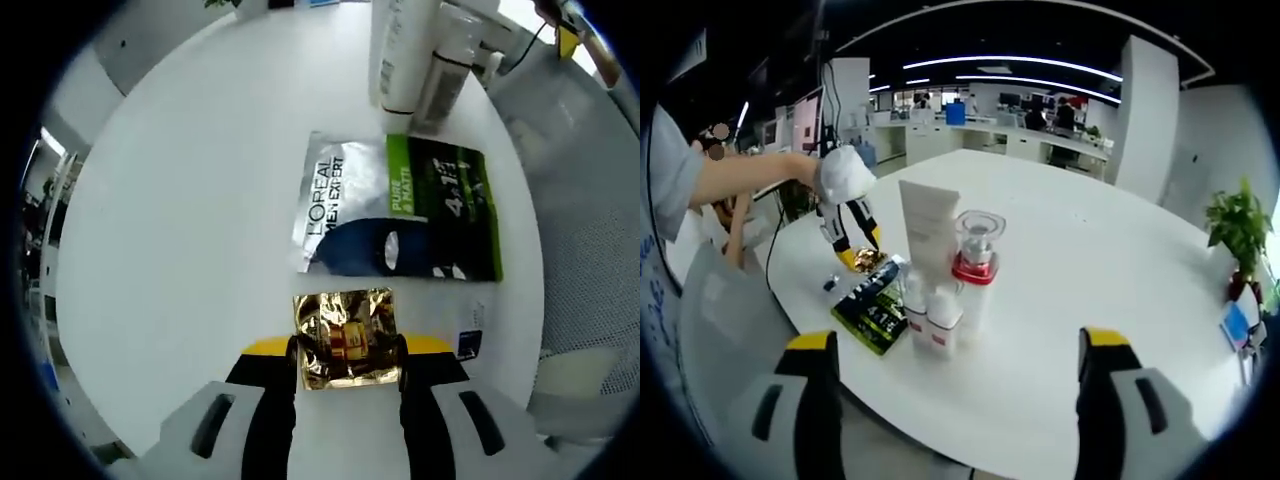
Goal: Arrange the skincare products in the storage area until every visible bottle or jar stands upright without overlapping.
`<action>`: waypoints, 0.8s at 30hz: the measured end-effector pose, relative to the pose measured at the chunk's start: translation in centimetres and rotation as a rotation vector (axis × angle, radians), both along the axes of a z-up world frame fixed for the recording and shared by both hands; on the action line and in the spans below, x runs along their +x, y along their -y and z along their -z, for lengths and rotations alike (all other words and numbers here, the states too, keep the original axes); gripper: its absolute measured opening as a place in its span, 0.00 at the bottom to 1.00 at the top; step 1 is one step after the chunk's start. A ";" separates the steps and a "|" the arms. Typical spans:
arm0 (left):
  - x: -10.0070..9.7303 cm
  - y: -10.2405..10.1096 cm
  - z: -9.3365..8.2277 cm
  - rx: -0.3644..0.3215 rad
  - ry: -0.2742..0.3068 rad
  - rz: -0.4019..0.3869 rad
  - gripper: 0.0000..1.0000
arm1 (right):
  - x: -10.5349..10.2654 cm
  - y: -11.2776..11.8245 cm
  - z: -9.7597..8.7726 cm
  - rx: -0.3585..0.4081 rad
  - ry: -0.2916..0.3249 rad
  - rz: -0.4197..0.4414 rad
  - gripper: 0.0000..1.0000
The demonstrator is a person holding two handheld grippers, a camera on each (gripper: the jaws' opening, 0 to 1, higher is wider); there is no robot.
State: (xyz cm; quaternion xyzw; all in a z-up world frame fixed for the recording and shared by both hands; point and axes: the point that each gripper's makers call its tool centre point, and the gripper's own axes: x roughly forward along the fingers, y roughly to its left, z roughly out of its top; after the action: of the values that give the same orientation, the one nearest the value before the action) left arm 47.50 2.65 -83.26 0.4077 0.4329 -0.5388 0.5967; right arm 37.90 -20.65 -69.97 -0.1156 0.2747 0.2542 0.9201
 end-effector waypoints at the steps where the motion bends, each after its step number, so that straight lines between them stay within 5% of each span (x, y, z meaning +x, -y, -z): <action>1: 0.0 0.1 0.0 0.000 -0.001 0.006 0.37 | 0.0 0.0 0.0 -0.002 -0.002 0.000 1.00; 24: -0.5 0.4 0.2 0.035 -0.012 0.117 0.37 | 0.0 0.1 0.5 -0.007 -0.016 0.002 1.00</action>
State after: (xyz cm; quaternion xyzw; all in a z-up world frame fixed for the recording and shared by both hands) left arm 46.99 2.25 -83.46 0.4394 0.4211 -0.5675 0.5546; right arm 37.87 -20.72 -70.47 -0.1165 0.2830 0.2533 0.9177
